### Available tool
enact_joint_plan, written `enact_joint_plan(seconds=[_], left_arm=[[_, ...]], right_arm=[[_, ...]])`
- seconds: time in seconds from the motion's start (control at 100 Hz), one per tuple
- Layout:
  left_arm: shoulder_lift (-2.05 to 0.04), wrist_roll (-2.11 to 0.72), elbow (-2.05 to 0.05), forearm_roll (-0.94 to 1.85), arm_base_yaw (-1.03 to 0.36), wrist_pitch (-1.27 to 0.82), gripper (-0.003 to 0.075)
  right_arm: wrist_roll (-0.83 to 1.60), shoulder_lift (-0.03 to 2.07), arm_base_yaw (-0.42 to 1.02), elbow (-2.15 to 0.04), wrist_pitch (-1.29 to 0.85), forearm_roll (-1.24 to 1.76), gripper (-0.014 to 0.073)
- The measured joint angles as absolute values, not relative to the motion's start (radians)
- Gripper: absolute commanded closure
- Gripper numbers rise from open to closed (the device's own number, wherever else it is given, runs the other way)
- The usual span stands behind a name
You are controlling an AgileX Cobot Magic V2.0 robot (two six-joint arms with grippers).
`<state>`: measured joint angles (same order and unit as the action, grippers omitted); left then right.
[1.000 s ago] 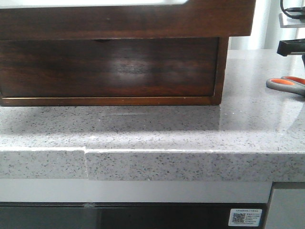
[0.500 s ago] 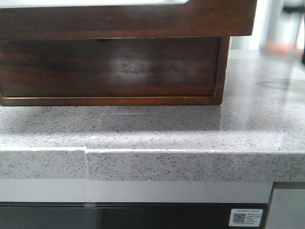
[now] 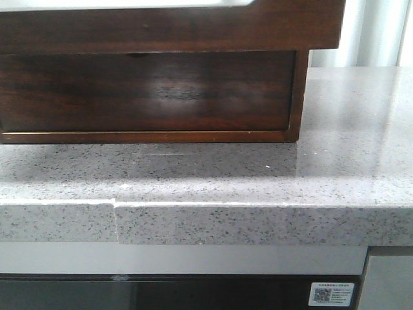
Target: Put scissors in drawer with both arms
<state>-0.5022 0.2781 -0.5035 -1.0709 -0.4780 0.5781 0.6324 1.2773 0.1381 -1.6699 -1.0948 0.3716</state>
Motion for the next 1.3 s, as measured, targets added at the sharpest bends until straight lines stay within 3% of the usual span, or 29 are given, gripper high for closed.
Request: enact_joint_plan(seconds=[0.35, 0.79, 0.87, 1.06, 1.3], left_arm=[[-0.502, 0.278, -0.503, -1.071, -0.478, 0.578, 0.0395], [-0.502, 0.278, -0.503, -1.071, -0.478, 0.578, 0.0396], [-0.502, 0.278, -0.503, -1.071, -0.478, 0.578, 0.0396], [-0.502, 0.278, -0.503, -1.071, -0.478, 0.578, 0.0396], [-0.502, 0.278, -0.503, -1.071, -0.478, 0.578, 0.0396]], right_arm=[[0.733, 1.376, 0.504, -1.702, -1.05, 0.27, 0.0669], [0.735, 1.612, 0.672, -1.702, -1.03, 0.061, 0.0659], [0.735, 1.626, 0.673, -1.702, -1.022, 0.057, 0.0604], [0.735, 1.627, 0.674, -1.702, -0.99, 0.055, 0.0325], [0.728, 1.627, 0.674, -1.702, -0.986, 0.055, 0.0319]])
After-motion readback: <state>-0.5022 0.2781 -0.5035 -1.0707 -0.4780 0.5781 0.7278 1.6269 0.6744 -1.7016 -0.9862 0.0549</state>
